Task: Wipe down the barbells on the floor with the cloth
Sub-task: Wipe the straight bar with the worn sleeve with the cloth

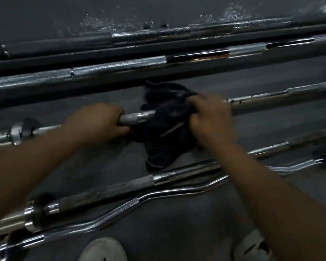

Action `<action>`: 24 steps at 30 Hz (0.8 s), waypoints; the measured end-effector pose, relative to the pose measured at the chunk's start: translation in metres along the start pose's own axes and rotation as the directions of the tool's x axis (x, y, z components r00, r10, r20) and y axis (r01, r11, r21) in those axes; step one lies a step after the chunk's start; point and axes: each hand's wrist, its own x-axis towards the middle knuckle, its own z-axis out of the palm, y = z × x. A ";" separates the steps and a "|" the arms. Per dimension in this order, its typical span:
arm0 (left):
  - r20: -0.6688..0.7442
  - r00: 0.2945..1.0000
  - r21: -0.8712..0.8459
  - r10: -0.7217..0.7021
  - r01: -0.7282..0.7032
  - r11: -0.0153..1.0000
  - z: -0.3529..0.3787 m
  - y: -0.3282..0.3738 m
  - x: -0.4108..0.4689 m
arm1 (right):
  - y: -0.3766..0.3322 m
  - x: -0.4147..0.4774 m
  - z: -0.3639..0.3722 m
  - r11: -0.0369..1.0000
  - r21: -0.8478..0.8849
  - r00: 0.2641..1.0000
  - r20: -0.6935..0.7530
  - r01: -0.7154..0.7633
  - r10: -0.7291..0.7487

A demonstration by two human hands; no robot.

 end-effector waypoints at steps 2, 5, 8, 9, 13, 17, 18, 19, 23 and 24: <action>0.224 0.975 -0.079 -0.003 0.021 0.997 -0.014 -0.003 0.014 | 0.049 0.015 -0.022 0.942 0.026 0.941 -0.041 -0.335 0.336; -0.094 0.994 0.208 0.060 -0.040 0.977 0.001 -0.003 0.003 | 0.008 0.027 -0.014 0.829 0.197 0.832 -0.095 -0.523 0.547; -0.247 0.967 0.185 0.068 -0.022 0.983 0.017 0.013 -0.014 | -0.090 0.003 0.018 0.956 0.273 0.991 -0.042 -0.110 0.126; -0.159 0.987 0.073 0.011 0.001 0.997 0.009 0.013 -0.009 | -0.105 -0.005 0.024 0.958 0.288 1.000 -0.012 0.011 -0.008; 0.194 0.980 -0.105 0.039 -0.019 0.994 -0.010 -0.003 0.009 | -0.032 0.012 0.012 0.985 0.163 0.998 0.022 0.057 -0.062; -0.390 0.907 0.211 0.160 -0.081 0.974 0.025 -0.001 -0.012 | 0.059 0.017 -0.011 0.960 0.031 0.957 -0.070 -0.279 0.280; -0.427 0.888 0.208 0.172 -0.089 0.974 0.029 0.003 -0.017 | 0.058 0.011 -0.011 0.936 0.112 0.939 -0.050 -0.334 0.341; -0.423 0.889 0.206 0.173 -0.091 0.974 0.030 0.005 -0.016 | 0.044 0.002 -0.007 0.908 0.200 0.925 -0.029 -0.367 0.380; -0.140 0.990 0.086 0.019 -0.007 0.996 0.012 -0.001 0.008 | -0.075 -0.069 0.025 0.938 0.049 0.935 0.121 -0.342 0.334; -0.003 1.000 -0.013 0.016 -0.016 1.000 0.001 -0.003 0.014 | -0.097 -0.082 0.029 0.961 -0.057 0.950 0.148 -0.269 0.275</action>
